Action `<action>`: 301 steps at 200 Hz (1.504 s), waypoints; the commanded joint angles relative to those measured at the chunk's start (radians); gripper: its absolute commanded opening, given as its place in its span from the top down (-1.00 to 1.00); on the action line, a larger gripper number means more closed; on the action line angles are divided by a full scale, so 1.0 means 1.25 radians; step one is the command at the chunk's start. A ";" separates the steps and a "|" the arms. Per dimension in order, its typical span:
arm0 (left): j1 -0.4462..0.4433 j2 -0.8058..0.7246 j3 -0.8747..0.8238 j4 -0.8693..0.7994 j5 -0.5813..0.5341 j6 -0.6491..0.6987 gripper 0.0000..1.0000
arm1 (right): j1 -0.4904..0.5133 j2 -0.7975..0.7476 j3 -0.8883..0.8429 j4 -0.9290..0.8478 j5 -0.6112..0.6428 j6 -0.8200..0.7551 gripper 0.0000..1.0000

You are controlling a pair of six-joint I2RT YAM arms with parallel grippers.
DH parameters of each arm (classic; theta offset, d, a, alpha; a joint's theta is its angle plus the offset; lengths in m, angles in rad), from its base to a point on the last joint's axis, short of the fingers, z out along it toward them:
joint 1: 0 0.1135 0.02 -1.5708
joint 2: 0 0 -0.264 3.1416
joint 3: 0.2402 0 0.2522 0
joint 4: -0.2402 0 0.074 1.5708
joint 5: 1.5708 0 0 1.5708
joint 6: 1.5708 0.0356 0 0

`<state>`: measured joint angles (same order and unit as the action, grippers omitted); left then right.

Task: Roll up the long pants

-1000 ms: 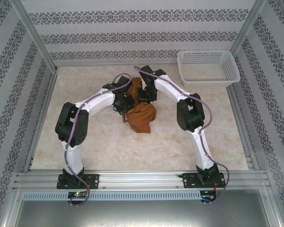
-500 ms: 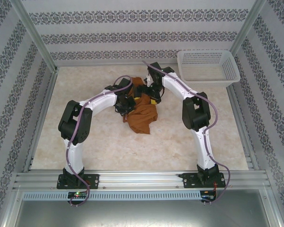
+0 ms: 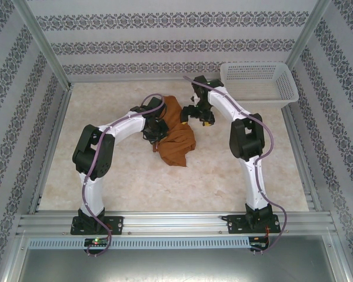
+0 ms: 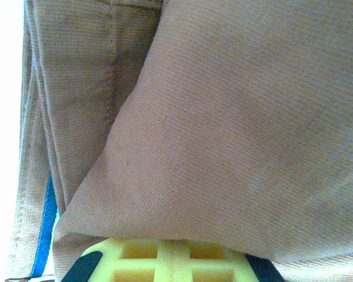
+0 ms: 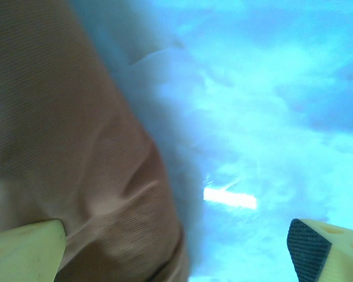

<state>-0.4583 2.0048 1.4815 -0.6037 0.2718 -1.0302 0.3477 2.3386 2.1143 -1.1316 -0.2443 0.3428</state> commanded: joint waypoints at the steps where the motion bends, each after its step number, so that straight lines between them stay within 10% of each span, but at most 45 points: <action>1: -0.013 0.003 -0.023 -0.015 -0.031 -0.002 1.00 | 0.011 0.044 0.039 0.008 -0.014 -0.003 -0.95; 213: -0.013 -0.058 0.107 -0.155 -0.138 0.049 1.00 | 0.086 -0.001 0.059 0.136 -0.223 0.116 -0.93; 252: -0.013 -0.110 0.206 -0.311 -0.254 0.082 -0.97 | 0.102 0.021 0.055 0.140 -0.229 0.116 -0.92; 301: -0.010 -0.241 0.180 -0.410 -0.471 0.042 -1.00 | 0.133 0.028 0.051 0.147 -0.228 0.110 -0.92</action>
<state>-0.4648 1.7992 1.7126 -1.0050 -0.1146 -0.9577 0.4694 2.3836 2.1902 -0.9409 -0.4770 0.4942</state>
